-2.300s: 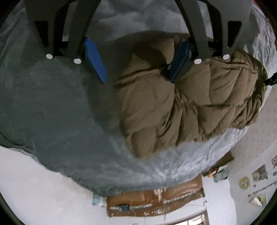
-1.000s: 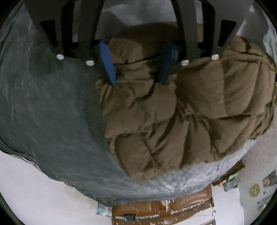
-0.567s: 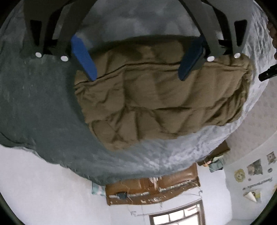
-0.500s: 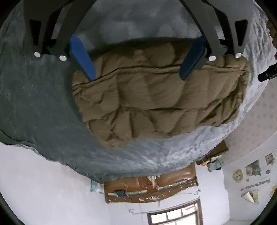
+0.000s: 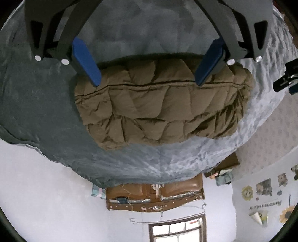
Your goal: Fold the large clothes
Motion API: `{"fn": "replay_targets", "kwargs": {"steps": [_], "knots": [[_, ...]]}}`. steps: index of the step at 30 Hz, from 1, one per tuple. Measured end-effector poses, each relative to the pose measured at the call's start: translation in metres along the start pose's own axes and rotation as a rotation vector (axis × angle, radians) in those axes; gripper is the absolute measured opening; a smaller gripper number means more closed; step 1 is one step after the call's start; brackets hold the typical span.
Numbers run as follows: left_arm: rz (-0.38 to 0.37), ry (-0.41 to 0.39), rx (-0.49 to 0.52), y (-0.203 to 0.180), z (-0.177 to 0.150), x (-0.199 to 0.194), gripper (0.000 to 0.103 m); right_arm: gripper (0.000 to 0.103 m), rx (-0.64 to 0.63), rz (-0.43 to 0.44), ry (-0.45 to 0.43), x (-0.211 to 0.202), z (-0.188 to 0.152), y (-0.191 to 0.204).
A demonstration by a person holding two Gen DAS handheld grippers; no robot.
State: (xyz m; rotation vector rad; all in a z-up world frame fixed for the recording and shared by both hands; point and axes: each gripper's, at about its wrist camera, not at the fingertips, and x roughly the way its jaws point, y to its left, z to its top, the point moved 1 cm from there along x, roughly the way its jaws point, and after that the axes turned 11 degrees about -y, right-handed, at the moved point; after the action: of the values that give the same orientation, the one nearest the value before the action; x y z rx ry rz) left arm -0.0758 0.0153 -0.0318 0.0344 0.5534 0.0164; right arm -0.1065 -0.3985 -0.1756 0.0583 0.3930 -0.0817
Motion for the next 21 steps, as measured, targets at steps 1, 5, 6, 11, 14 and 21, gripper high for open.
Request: {"fn": "replay_targets", "kwargs": {"steps": [1,5,6,11,14,21], "knots": [[0.002,-0.006,0.003,0.000,0.002,-0.003,0.100,0.101,0.010,-0.004,-0.010,-0.004,0.002,0.002],[0.013,-0.017,0.025,0.000,0.006,-0.013,0.100,0.101,-0.011,0.013,-0.003,-0.015,0.007,0.009],[0.010,-0.017,0.024,0.000,0.007,-0.016,0.100,0.101,-0.025,0.012,-0.003,-0.018,0.008,0.011],[0.011,-0.023,0.010,0.002,0.010,-0.021,0.100,0.101,-0.052,0.014,-0.004,-0.028,0.010,0.017],[0.003,-0.035,0.011,0.000,0.013,-0.027,0.100,0.101,-0.014,0.019,-0.010,-0.033,0.014,0.013],[-0.003,-0.038,0.002,-0.001,0.013,-0.036,0.100,0.101,-0.026,-0.018,-0.034,-0.044,0.028,0.010]]}}
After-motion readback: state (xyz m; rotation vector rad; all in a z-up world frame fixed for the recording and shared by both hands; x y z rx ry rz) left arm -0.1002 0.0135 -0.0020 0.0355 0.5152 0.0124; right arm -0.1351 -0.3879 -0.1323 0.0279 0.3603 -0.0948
